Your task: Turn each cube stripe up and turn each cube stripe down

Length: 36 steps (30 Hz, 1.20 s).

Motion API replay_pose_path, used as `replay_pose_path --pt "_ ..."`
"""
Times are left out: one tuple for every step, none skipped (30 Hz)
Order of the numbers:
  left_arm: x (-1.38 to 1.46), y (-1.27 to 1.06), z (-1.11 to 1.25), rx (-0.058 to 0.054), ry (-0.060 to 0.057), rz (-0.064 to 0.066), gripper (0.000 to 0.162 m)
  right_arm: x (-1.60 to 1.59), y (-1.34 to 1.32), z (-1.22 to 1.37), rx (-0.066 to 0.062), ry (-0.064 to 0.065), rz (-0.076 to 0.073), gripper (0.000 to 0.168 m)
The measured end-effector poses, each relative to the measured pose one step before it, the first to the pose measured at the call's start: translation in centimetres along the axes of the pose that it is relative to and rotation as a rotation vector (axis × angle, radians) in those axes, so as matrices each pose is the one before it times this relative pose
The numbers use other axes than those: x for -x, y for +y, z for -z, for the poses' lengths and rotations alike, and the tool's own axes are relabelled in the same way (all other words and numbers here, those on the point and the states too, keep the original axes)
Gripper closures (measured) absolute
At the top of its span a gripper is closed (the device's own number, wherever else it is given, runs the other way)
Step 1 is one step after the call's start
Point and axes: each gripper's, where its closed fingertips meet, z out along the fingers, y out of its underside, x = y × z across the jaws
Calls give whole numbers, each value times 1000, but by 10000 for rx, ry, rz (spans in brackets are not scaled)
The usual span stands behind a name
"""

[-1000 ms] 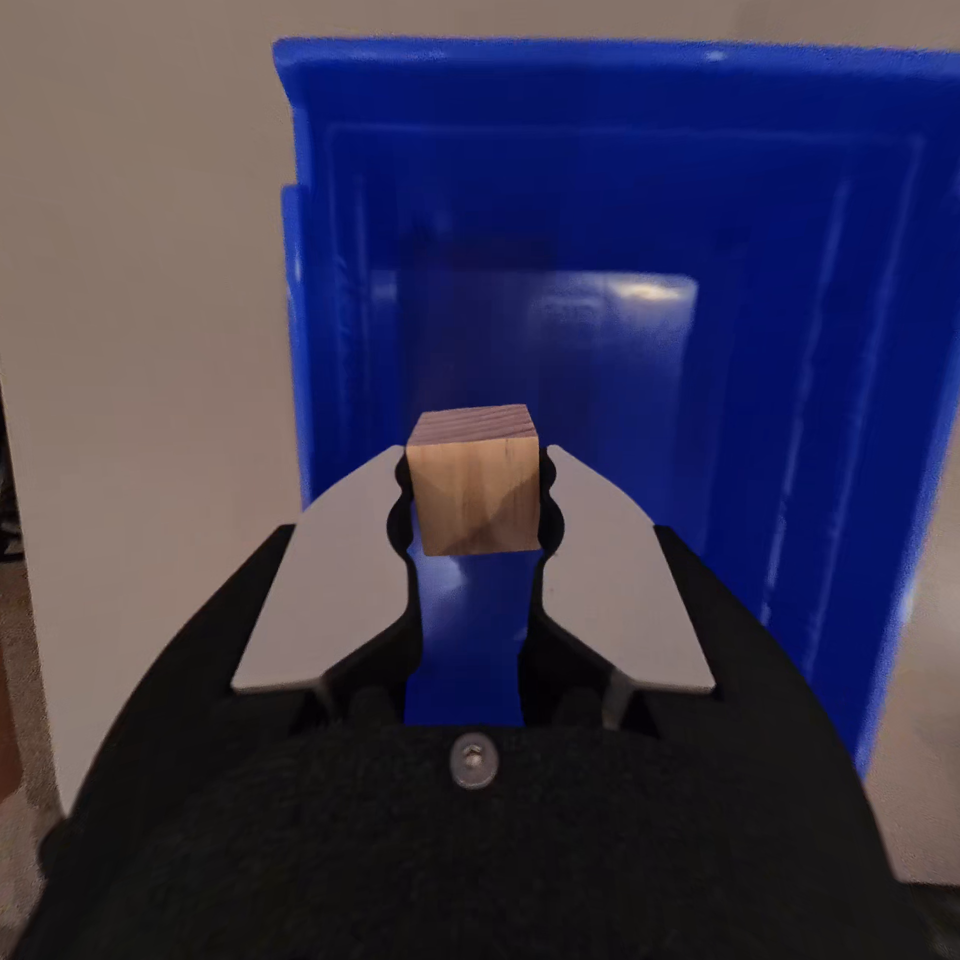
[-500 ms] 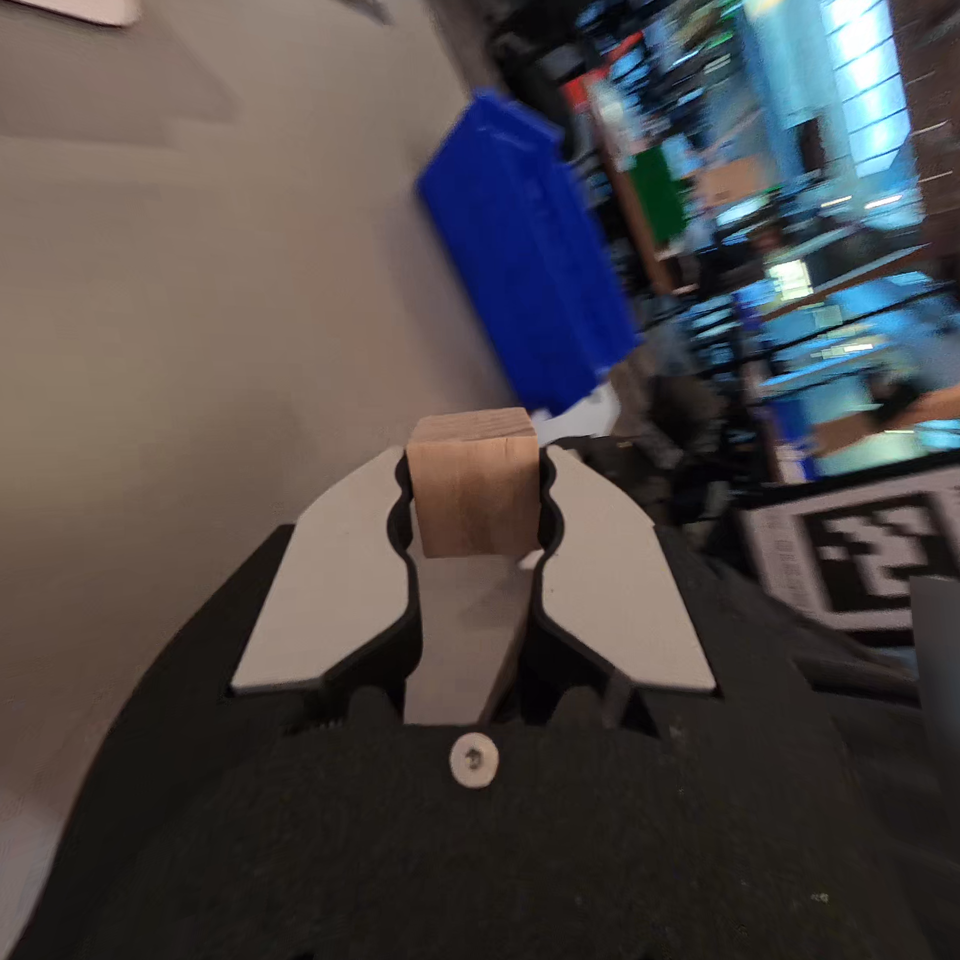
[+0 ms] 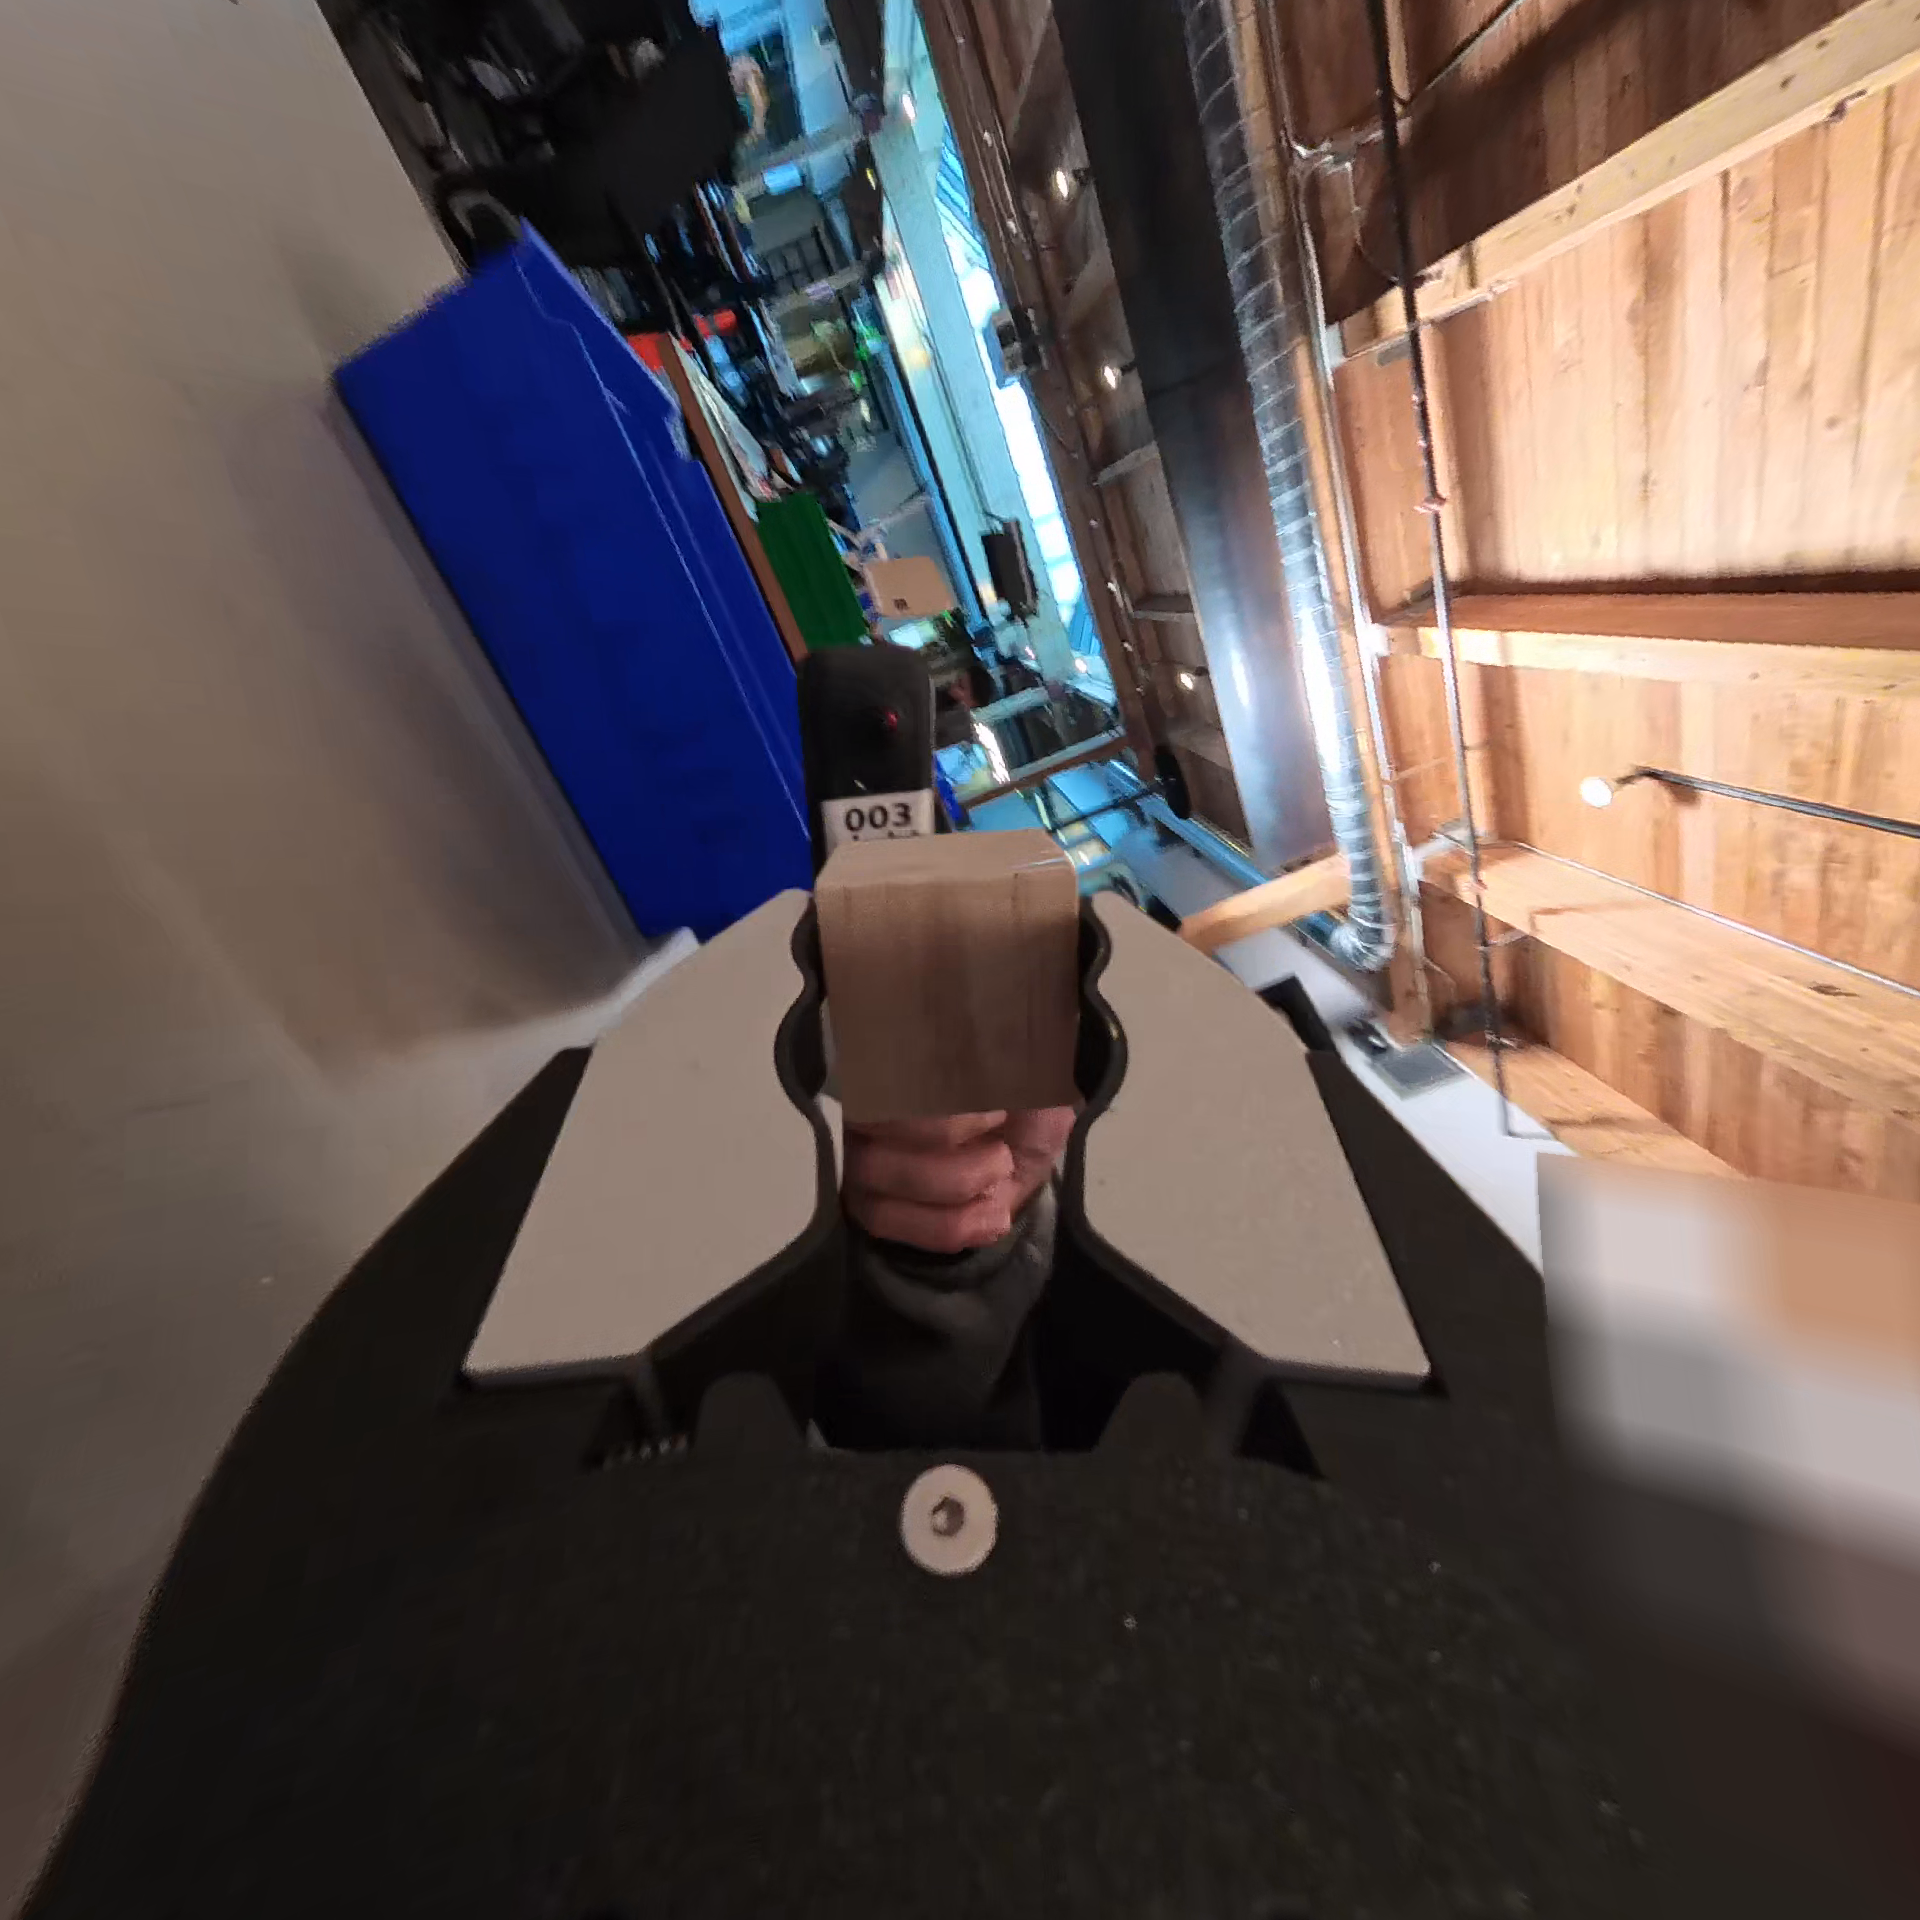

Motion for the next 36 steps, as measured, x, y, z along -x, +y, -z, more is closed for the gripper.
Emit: replay_pose_path --pt "228 -368 133 -301 -321 -295 118 -338 -298 -160 -27 116 171 104" --pt "237 -137 90 -102 -336 -285 118 -278 -380 -21 -194 30 27 106" --pt "101 71 -18 23 -233 -277 118 -387 -146 24 -77 75 -43 110" --pt "-12 40 -35 -15 -162 -207 118 -403 79 8 74 68 24 117" --pt "-30 25 -59 -66 -138 -95 118 -671 109 13 90 237 -11 112" --pt "-130 84 -135 -2 -70 -71 118 -781 -60 126 -55 295 -69 105" --pt "-54 273 -222 136 -119 -133 118 -209 -232 225 -192 -70 -48 104" --pt "29 236 -210 68 -154 -162 118 79 -181 146 -170 -173 -64 104" --pt "-34 327 -267 66 -61 -54 118 143 -20 -37 -37 -118 6 102" --pt "-100 509 -377 187 45 43 118 169 148 -152 125 -38 107 102" --pt "54 476 -359 158 -14 104 118 589 55 -61 96 -259 246 117" --pt "177 44 -115 -100 -78 98 118 100 -134 115 -36 153 232 124" --pt "16 62 -22 -22 20 32 118 -67 -27 106 67 238 221 124" --pt "-76 80 109 35 9 -122 118 48 121 73 174 136 179 124" --pt "-106 -329 475 -169 -31 -212 114 61 94 150 94 152 154 124" --pt "-155 -658 909 -357 -29 -246 94 199 -60 301 -13 76 163 124" --pt "-204 -497 1145 -231 -21 -336 84 310 -75 431 46 65 193 124" --pt "-54 -198 1167 -100 -132 -416 83 450 -235 601 -29 67 253 123" --pt "-29 163 1044 -15 -148 -484 82 581 -514 839 -69 204 392 123" --pt "-313 798 893 155 43 -502 81 736 -869 1138 -69 420 704 123" --pt "-361 1498 737 307 102 -531 83 938 -1302 1523 -94 543 1016 123" --pt "-94 1764 554 204 -35 -523 88 594 -1763 2037 -183 875 1161 124" --pt "190 1570 382 -40 -245 -398 93 -177 -2013 2539 -194 1250 1203 124" --pt "258 1408 130 19 -289 -222 95 -1189 -1744 2797 6 1539 1186 124" --pt "137 1301 -142 305 -193 -50 96 -2438 -875 2736 403 1835 995 124" --pt "-32 881 -324 338 -53 43 97 -3496 284 2321 729 2024 712 124" --pt "-72 440 -425 270 -24 4 97 -3842 1313 1460 878 1873 377 123" --pt "287 247 -397 232 -311 -155 97 -3281 2006 275 953 1299 8 123" --pt "698 84 -255 106 -663 -303 97 -1961 2243 -808 1011 438 -289 123" --pt "785 48 -134 53 -771 -424 97 -795 1949 -1465 894 -207 -397 123" --pt "818 137 -41 113 -801 -465 97 -378 1496 -1704 742 -303 -302 123" --pt "793 179 30 118 -767 -451 97 -606 1170 -1686 695 51 -194 123" --pt "803 190 127 115 -732 -373 97 -695 943 -1538 664 317 -87 123" --pt "853 192 179 112 -733 -280 97 -466 839 -1316 704 334 22 123" --pt "712 156 160 92 -597 -211 97 51 510 -1053 513 106 107 123" --pt "396 49 155 37 -335 -174 97 431 189 -778 290 -99 82 123"
